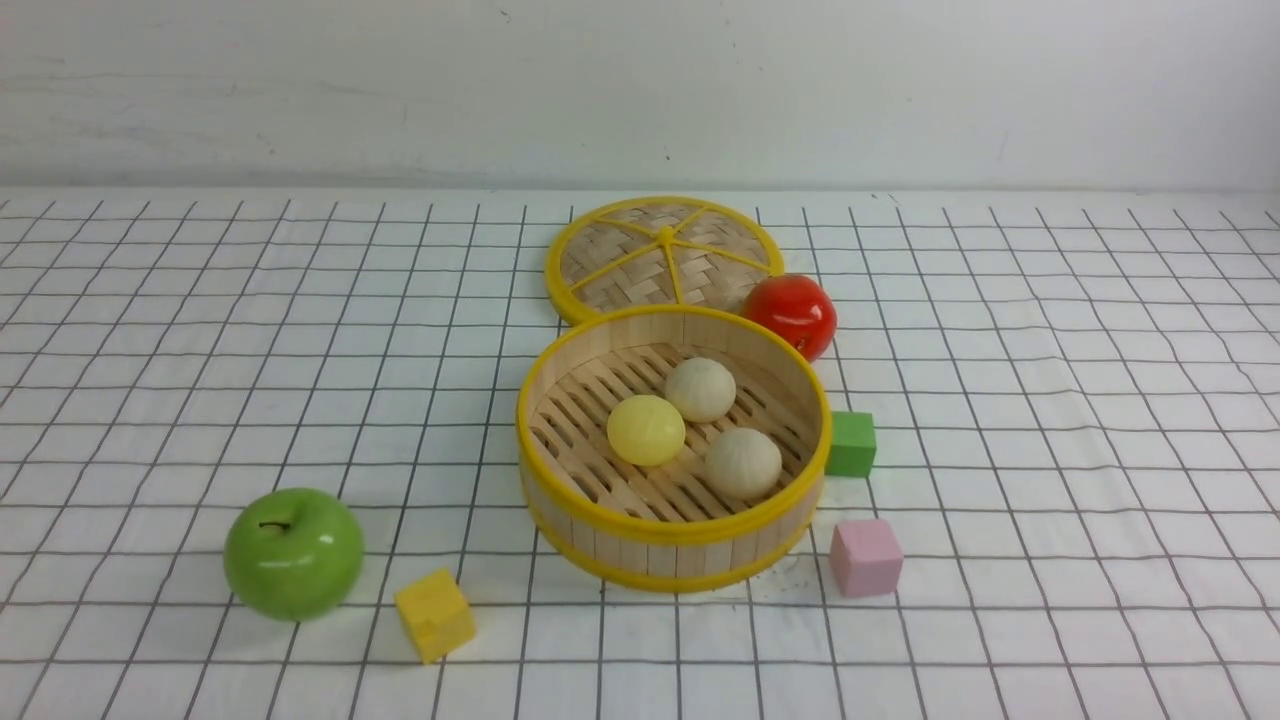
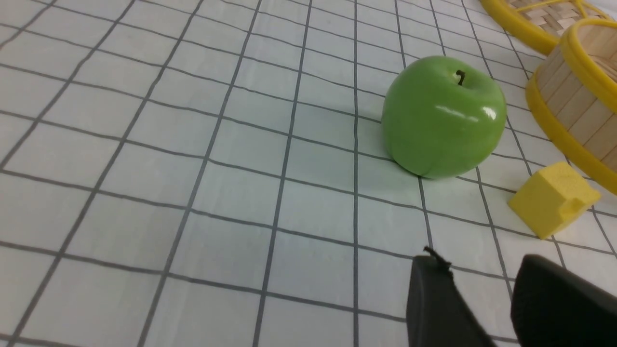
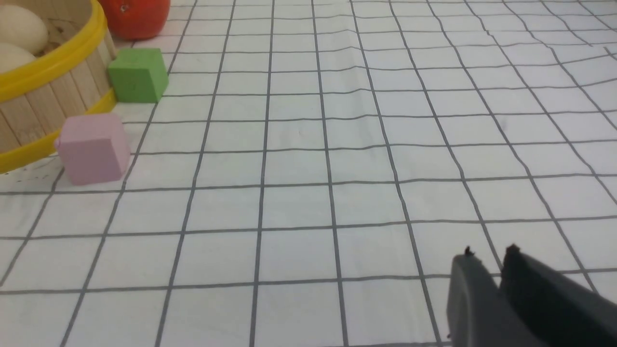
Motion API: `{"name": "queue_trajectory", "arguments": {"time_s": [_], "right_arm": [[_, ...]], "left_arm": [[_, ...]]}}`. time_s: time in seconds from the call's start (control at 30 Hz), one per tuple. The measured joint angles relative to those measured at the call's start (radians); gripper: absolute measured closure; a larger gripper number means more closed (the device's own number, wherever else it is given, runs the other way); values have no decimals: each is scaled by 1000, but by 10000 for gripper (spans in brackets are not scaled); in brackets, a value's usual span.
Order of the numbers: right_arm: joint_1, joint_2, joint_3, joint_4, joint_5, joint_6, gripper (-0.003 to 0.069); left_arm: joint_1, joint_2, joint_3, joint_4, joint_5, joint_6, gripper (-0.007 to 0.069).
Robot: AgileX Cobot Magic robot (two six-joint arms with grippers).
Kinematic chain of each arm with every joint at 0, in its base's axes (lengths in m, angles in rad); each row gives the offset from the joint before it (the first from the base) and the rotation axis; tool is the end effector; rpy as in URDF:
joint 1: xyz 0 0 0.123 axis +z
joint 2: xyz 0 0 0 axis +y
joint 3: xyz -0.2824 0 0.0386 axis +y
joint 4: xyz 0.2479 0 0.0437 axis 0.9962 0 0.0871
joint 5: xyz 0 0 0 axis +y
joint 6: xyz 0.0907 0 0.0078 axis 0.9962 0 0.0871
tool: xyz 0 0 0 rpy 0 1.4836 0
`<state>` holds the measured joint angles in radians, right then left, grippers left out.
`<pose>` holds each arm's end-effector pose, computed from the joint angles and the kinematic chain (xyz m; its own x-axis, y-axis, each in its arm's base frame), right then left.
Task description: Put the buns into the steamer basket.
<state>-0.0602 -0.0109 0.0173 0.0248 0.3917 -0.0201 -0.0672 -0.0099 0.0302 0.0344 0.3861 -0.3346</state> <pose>0.0520 -0.0023 0.1727 -0.3051 0.0212 -0.9521 0.0520 0.9986 0.0056 0.0523 -0.0023 0.1688 -0.3150 -0.2776 -0.9076 -0.0409 0.9594 -0.2792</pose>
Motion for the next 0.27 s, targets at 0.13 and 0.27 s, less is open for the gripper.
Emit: {"name": "queue_trajectory", "arguments": {"time_s": [0.13, 0.27], "right_arm": [[0, 0, 0, 0, 0, 0, 554], [0, 0, 0, 0, 0, 0, 553]], "left_arm": [[0, 0, 0, 0, 0, 0, 387], [0, 0, 0, 0, 0, 0, 387]]}}
